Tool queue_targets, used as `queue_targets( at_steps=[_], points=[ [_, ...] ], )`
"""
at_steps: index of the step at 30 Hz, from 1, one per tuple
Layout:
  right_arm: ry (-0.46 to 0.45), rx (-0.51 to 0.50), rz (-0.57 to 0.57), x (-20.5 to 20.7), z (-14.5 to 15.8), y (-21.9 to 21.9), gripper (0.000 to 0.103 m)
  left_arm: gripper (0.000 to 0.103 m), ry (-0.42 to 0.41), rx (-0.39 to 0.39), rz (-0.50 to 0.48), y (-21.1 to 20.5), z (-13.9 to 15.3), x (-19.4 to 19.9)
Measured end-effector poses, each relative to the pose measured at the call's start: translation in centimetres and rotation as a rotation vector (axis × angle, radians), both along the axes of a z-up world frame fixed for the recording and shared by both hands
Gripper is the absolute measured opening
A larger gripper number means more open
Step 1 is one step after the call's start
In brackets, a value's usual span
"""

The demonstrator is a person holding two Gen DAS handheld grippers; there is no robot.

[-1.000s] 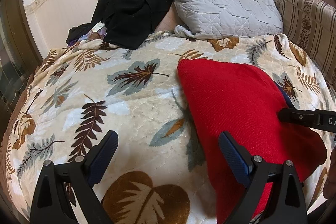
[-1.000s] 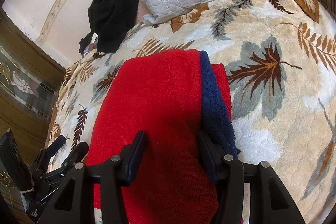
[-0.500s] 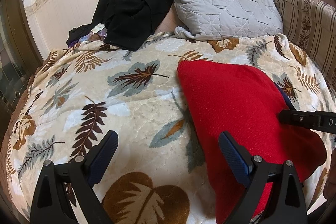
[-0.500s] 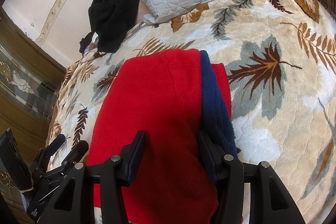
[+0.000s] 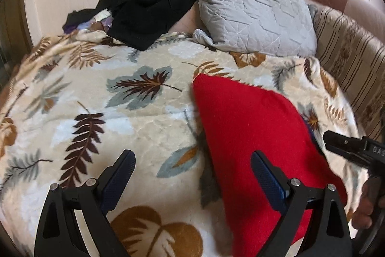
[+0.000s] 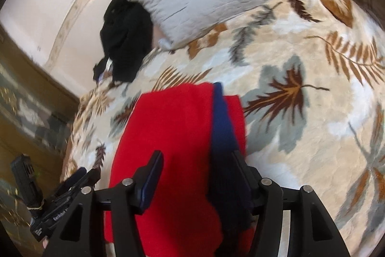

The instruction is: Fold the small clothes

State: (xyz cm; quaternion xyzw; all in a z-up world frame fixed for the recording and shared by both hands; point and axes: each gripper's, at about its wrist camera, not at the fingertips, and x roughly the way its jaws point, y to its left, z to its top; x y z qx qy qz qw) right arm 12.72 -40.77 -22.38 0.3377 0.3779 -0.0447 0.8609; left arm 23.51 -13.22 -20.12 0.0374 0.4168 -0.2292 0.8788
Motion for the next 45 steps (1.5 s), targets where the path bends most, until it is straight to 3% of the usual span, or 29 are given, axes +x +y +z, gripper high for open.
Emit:
queue_targets(
  at_steps=[3,6,9,16,25,31,37,41,45],
  points=[
    [-0.028,0.009,-0.001,0.5,0.0,-0.4,0.062,0.096,0.086,-0.059,-0.065,-0.6,-0.9,0.8],
    [-0.033,0.017,0.044,1.9,-0.4,0.2,0.062,0.096,0.150,-0.050,-0.110,-2.0,-2.3,1.1],
    [0.056,-0.012,0.100,3.9,-2.0,1.2,0.062,0.097,0.155,-0.037,-0.157,-3.1,-3.0,0.9],
    [0.013,0.019,0.081,3.7,-0.9,-1.1,0.063,0.096,0.121,-0.020,-0.179,-3.1,-2.3,1.6],
    [0.083,0.165,0.074,2.5,-3.7,-5.7,0.064,0.096,0.121,0.018,-0.214,-3.6,-2.0,1.2],
    [0.124,0.256,0.167,3.6,-5.8,-5.2,0.065,0.096,0.129,0.019,-0.220,-4.1,-2.1,1.2],
    [0.074,0.352,0.193,4.5,-7.2,-5.1,0.069,0.096,0.140,0.013,-0.231,-4.4,-2.5,1.4],
    [0.058,0.371,0.217,5.4,-7.3,-4.5,0.068,0.097,0.207,-0.033,-0.269,-4.6,-3.2,1.8],
    [0.052,0.374,0.229,6.2,-7.3,-3.6,0.068,0.097,0.385,-0.137,-0.317,-4.9,-5.1,2.6]
  ],
)
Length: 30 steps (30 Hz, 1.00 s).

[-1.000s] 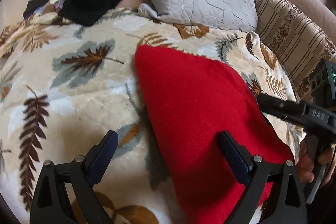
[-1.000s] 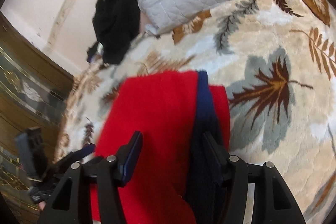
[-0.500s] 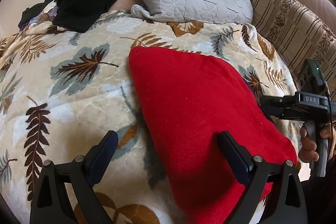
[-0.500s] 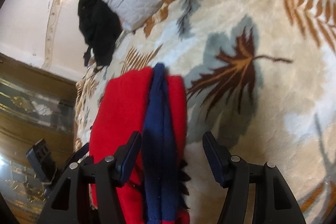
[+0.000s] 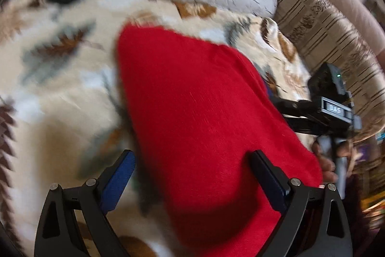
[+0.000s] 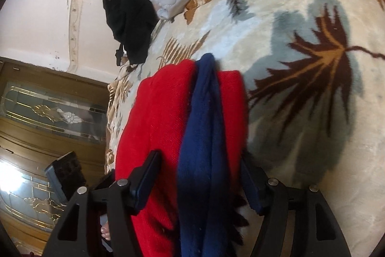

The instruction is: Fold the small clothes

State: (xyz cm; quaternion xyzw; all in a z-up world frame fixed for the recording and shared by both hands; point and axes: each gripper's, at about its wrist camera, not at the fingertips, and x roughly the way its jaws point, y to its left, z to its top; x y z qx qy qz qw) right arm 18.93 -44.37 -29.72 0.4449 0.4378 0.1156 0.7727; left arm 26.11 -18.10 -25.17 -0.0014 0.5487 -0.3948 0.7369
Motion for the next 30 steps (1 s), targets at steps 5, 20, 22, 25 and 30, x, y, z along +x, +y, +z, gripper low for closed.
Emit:
queue_targets(
  at_steps=[5,20,22,25,30],
  points=[
    [-0.012,0.006,-0.007,0.6,0.1,1.0,0.069,0.096,0.134,-0.079,0.000,-0.2,-1.3,0.2],
    [-0.094,-0.076,-0.054,0.3,3.0,3.6,0.046,0.052,-0.012,-0.096,0.079,1.7,1.0,-0.6],
    [-0.120,-0.080,-0.047,0.4,3.6,4.4,0.045,0.052,-0.059,-0.084,0.093,2.6,1.8,-1.0],
    [-0.157,-0.086,-0.037,0.9,4.4,5.7,0.045,0.052,-0.116,-0.079,0.123,4.2,3.1,-1.2],
    [-0.232,-0.078,-0.016,1.6,6.2,8.5,0.045,0.052,-0.191,-0.084,0.164,7.3,5.1,-1.6]
  ],
)
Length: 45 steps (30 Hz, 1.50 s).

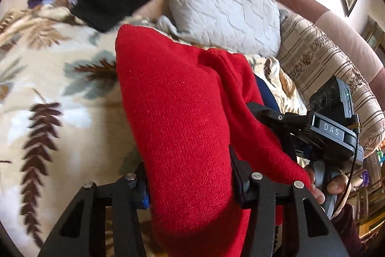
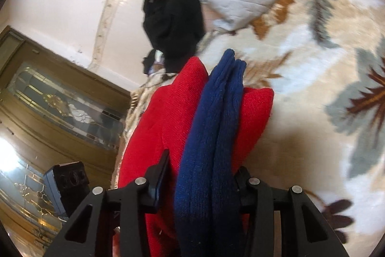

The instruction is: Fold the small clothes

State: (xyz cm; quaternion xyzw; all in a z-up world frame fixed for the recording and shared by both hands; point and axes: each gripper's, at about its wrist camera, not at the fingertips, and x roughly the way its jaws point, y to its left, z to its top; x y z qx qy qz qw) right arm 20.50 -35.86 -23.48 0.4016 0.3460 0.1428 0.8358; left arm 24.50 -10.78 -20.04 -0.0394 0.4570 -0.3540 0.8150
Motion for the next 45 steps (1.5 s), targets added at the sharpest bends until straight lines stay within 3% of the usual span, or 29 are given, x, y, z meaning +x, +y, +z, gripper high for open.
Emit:
queue_targets(
  at_steps=[6,12,15,18,21,26,28,30,32,34,36,39,40,43,44,45],
  points=[
    [-0.047,-0.015,0.031,-0.9,1.2,2.7,0.045,0.052,-0.022,-0.006,0.020,2.4,1.1,-1.0],
    [-0.039,-0.038,0.005,-0.8,0.7,3.3,0.045,0.052,-0.030,0.023,0.040,1.7,0.5,-1.2],
    [0.024,-0.052,-0.007,-0.1,-0.8,3.0,0.045,0.056,-0.015,0.089,0.047,0.8,-1.3,-0.6],
    [0.173,-0.128,-0.066,0.2,-2.8,2.8,0.058,0.067,0.043,0.174,0.099,0.7,-3.9,0.2],
    [0.192,-0.151,-0.108,-1.4,-2.2,2.3,0.061,0.069,0.040,0.147,0.138,1.9,-3.1,-0.6],
    [-0.021,-0.363,-0.136,-7.3,3.2,4.0,0.063,0.071,-0.166,0.214,0.202,3.4,0.0,-5.2],
    [-0.128,-0.401,-0.096,-9.7,4.7,5.9,0.063,0.071,-0.222,0.232,0.221,3.9,0.6,-6.7],
    [-0.158,-0.429,-0.049,-10.9,4.9,7.9,0.060,0.073,-0.263,0.281,0.257,4.2,0.6,-7.5],
    [-0.144,-0.461,-0.014,-11.1,4.2,9.5,0.052,0.075,-0.245,0.357,0.279,4.1,-0.7,-7.7],
    [0.000,-0.494,0.021,-9.9,1.6,10.7,0.038,0.075,-0.208,0.407,0.289,4.0,-2.6,-7.7],
    [0.142,-0.480,0.041,-8.8,-1.4,10.9,0.039,0.075,-0.214,0.410,0.287,3.9,-2.9,-8.3],
    [0.077,-0.559,-0.014,-10.4,0.2,11.8,0.037,0.075,-0.303,0.432,0.289,3.9,-2.0,-10.3],
    [0.046,-0.569,-0.030,-11.3,0.8,12.1,0.041,0.076,-0.346,0.445,0.309,4.1,-1.6,-11.4],
    [-0.005,-0.624,-0.122,-14.6,2.1,13.0,0.041,0.081,-0.400,0.460,0.356,4.5,-0.8,-13.9],
    [-0.005,-0.642,-0.141,-15.3,2.2,13.3,0.043,0.081,-0.427,0.464,0.377,4.6,-0.3,-14.8],
    [-0.004,-0.672,-0.172,-16.3,2.5,13.7,0.056,0.082,-0.451,0.472,0.397,4.7,0.1,-15.6]
  ],
)
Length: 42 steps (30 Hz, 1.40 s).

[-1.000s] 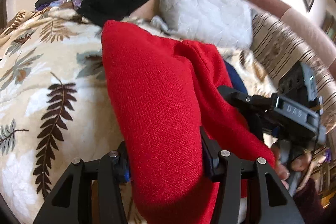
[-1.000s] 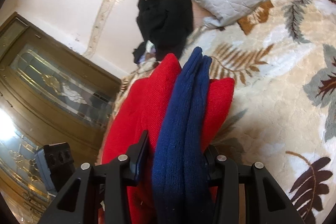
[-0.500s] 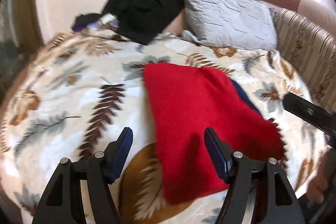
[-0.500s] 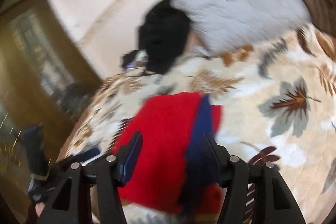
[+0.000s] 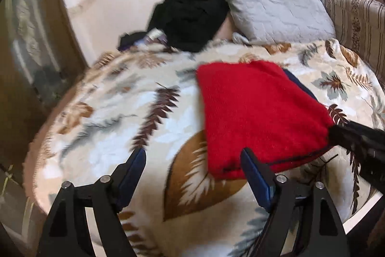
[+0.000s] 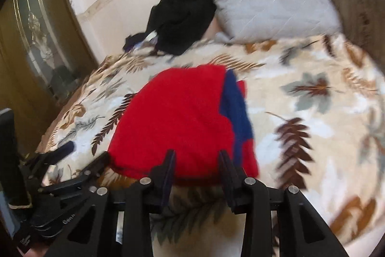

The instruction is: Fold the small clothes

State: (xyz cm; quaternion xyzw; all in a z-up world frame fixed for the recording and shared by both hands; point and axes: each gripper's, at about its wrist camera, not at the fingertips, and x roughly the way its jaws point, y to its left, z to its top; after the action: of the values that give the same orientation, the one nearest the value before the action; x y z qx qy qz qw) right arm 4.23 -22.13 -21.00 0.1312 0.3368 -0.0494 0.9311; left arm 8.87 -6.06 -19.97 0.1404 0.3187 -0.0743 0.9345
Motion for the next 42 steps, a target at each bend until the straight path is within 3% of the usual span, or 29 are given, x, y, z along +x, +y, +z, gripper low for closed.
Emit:
queue_targets(
  at_steps=[3,6,15,25,42],
  points=[
    [-0.043,-0.063,-0.043,-2.5,0.9,1.1,0.059,0.096,-0.055,0.029,0.047,0.2,1.2,-2.1],
    [-0.075,-0.113,-0.065,-5.0,2.3,1.9,0.059,0.096,-0.083,-0.013,0.055,1.3,2.0,-4.3],
    [-0.139,-0.148,-0.071,-9.9,4.7,4.0,0.059,0.096,-0.052,-0.088,0.075,4.4,3.1,-7.5],
    [-0.169,-0.148,-0.076,-11.0,6.3,5.3,0.060,0.096,-0.100,-0.109,0.073,6.2,5.5,-9.2],
    [-0.171,-0.147,-0.131,-12.2,6.9,5.1,0.061,0.096,-0.091,-0.143,0.045,6.9,7.0,-10.6]
  ],
)
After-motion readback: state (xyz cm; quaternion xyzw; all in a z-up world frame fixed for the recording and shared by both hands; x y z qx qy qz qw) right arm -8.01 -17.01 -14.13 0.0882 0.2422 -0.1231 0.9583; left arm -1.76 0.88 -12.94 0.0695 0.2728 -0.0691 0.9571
